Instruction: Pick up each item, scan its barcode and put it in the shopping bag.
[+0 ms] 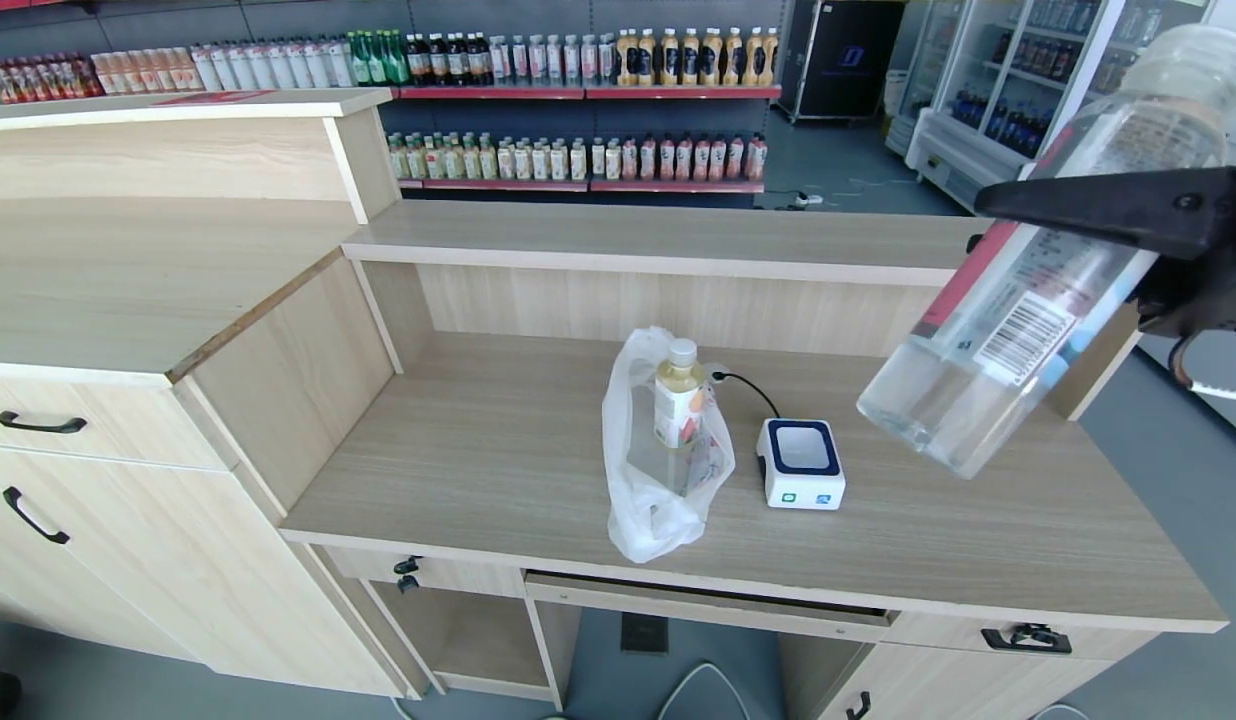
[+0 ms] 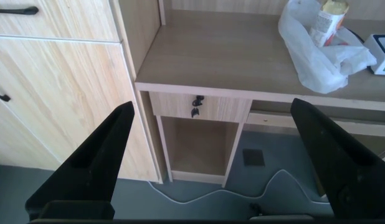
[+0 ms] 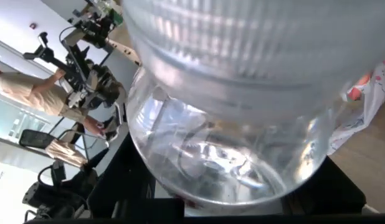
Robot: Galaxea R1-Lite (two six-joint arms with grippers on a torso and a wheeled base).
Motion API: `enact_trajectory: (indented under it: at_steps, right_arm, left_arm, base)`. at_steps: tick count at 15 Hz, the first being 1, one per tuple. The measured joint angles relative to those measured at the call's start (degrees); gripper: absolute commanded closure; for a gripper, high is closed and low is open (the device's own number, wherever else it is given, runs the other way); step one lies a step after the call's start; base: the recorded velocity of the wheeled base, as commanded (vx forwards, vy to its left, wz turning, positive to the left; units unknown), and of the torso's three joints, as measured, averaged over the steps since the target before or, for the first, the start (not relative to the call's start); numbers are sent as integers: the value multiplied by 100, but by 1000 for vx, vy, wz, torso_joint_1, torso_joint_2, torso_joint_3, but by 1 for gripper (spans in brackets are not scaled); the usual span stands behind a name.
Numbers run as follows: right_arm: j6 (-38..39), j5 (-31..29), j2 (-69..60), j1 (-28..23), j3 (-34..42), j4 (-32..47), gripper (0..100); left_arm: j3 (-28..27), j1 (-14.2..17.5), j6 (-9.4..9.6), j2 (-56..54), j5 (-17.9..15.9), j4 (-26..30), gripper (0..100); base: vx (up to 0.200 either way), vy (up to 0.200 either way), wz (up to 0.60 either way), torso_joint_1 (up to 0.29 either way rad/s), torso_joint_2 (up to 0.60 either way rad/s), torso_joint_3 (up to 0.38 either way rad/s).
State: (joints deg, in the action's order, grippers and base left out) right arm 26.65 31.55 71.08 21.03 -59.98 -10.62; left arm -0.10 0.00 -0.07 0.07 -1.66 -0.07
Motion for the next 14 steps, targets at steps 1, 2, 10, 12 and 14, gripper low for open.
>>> enact_trajectory:
  at_steps: [1,2,10,12,14]
  right_arm:
    - [1,0,-152,195,22,206,100]
    - [4,0,-308,385,30,405,100]
    - [-312,0,-959,951,72,739,100]
    - [-325,-2,-1039,956,218,739,100]
    - [-328,-10,-1152,948,419,740,100]
  left_arm:
    - [0,0,0,0,0,0,0]
    - [0,0,0,0,0,0,0]
    - [0,0,0,0,-1,0,0]
    - [0,0,0,0,0,0,0]
    - [0,0,0,0,-1,0,0]
  base:
    - [0,0,0,0,0,0]
    - [0,0,0,0,0,0]
    - [0,0,0,0,0,0]
    - [0,0,0,0,0,0]
    - [0,0,0,0,0,0]
